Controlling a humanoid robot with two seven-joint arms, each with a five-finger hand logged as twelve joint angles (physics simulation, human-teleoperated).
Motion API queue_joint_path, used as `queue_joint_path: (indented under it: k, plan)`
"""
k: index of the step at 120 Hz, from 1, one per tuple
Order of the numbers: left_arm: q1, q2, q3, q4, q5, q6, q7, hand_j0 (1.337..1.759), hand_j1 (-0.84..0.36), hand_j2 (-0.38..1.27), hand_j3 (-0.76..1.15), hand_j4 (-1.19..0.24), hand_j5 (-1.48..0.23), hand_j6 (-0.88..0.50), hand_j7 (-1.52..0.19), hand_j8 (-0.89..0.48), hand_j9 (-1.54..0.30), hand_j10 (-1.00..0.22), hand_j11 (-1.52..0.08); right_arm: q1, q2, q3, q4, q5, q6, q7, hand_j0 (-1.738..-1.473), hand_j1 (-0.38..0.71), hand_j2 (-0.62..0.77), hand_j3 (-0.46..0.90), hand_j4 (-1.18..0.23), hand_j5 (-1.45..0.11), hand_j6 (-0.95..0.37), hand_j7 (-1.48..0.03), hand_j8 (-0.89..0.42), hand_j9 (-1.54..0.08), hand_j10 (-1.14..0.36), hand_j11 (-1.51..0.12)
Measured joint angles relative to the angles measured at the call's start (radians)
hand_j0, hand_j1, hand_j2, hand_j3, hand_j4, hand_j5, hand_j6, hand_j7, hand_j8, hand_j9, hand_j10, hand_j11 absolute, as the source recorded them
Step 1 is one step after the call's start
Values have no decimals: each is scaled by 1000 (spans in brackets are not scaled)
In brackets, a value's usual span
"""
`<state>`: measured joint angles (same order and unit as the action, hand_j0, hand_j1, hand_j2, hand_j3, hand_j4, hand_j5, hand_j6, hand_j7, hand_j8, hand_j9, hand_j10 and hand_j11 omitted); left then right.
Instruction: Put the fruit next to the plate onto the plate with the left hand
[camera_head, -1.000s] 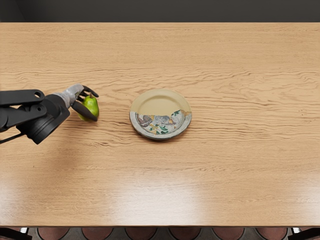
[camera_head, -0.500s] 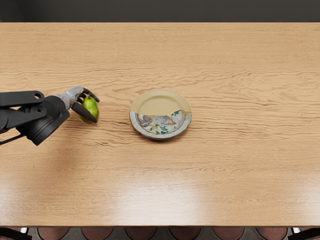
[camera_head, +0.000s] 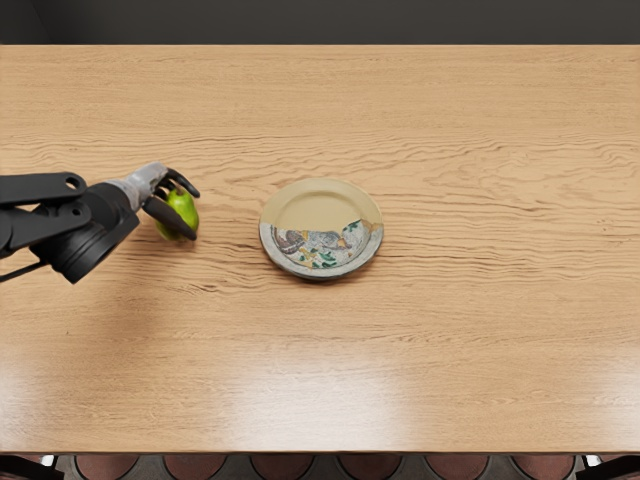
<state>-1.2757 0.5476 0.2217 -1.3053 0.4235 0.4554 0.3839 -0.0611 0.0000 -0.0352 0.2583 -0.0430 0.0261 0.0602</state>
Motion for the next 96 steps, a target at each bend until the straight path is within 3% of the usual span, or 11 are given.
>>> queue_joint_path:
  k: [16,80,96]
  plan:
    - [-17,-1,-2,0,-2,-1,0,1657,-233,395,0,-600,-801,-509,-793,-394,-796,-459,-795,0,0,0,0,0,0,0,-1658,-324,-4,0,-20,-26,-20,-26,-20,-26,-20,-26]
    - [-66,-16,-34,-18,-4,-7,1,1656,-225,350,0,-600,-808,-523,-799,-397,-801,-459,-801,0,0,0,0,0,0,0,-1658,-325,-4,0,-20,-26,-20,-26,-20,-26,-20,-26]
    - [-81,-38,-39,-20,-4,-7,2,1657,-235,402,0,-601,-806,-530,-799,-404,-797,-457,-798,0,0,0,0,0,0,0,-1658,-324,-4,0,-20,-26,-20,-26,-20,-26,-20,-26]
